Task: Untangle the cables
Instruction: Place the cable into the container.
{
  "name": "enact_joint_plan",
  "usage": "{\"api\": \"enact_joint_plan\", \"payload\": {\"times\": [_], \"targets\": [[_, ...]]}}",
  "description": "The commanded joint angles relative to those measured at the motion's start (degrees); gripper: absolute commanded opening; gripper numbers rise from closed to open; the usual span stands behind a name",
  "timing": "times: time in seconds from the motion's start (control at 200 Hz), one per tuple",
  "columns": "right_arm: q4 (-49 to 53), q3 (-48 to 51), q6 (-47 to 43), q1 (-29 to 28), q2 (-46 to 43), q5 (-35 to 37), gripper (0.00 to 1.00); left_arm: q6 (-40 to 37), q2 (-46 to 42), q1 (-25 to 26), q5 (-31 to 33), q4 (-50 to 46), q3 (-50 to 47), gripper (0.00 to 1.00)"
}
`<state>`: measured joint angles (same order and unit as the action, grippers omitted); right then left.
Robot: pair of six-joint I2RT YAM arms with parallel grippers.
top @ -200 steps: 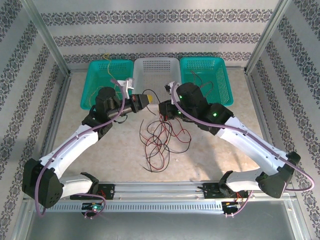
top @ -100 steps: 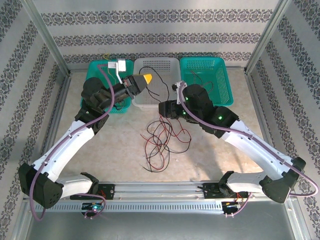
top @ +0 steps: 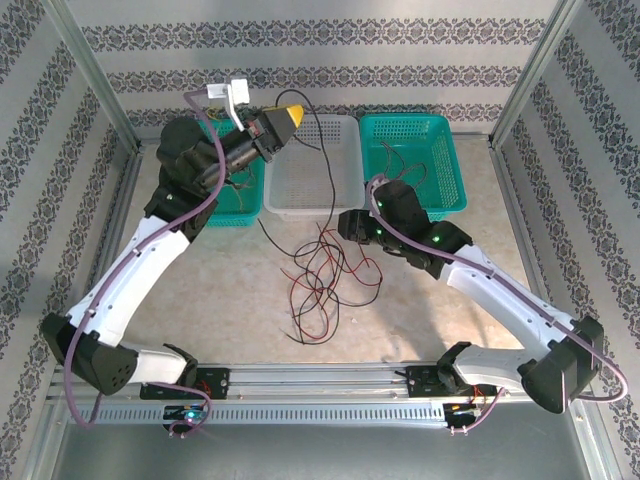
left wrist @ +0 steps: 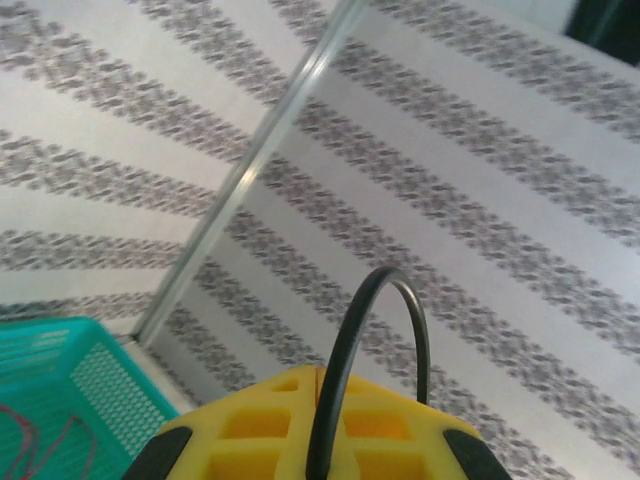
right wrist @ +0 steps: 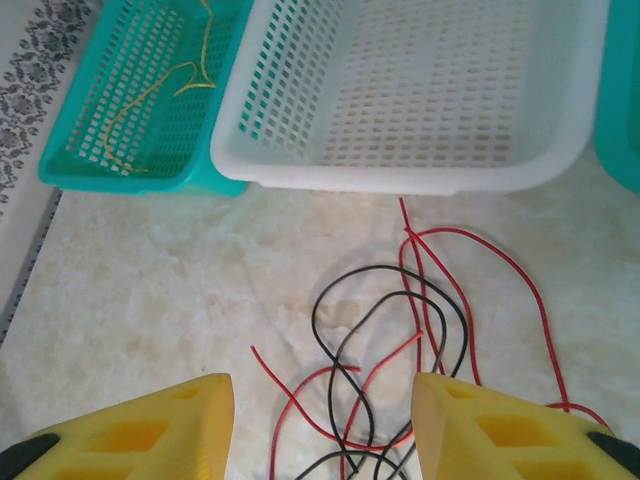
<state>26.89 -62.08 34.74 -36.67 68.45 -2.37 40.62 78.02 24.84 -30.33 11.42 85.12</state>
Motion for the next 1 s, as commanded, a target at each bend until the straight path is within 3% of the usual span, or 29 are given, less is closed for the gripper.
{"api": "enact_joint_plan", "payload": {"times": [0.0,0.38,0.735,0.974,0.994], "targets": [[-1.0,2.4,1.9,1.4,-3.5,0.8,0.51,-4.2,3.1,-1.0,6.2,-7.4,3.9,0.00],[0.2,9.2,3.7,4.0,-12.3,2.6,0.52,-6.8,14.0,-3.3,10.1,-6.3,12.3,0.00],[1.6,10.9,3.8,4.4,-14.7,2.5,0.52,-6.3,26.1,-5.9,10.5,-7.4,22.8,0.00],[2.4,10.9,3.6,4.6,-15.2,2.5,0.53,-8.2,31.1,-6.2,14.5,-8.9,24.0,0.00],[2.4,10.9,3.6,4.5,-15.2,2.5,0.53,-8.3,31.4,-6.2,14.7,-9.2,24.0,0.05]]}}
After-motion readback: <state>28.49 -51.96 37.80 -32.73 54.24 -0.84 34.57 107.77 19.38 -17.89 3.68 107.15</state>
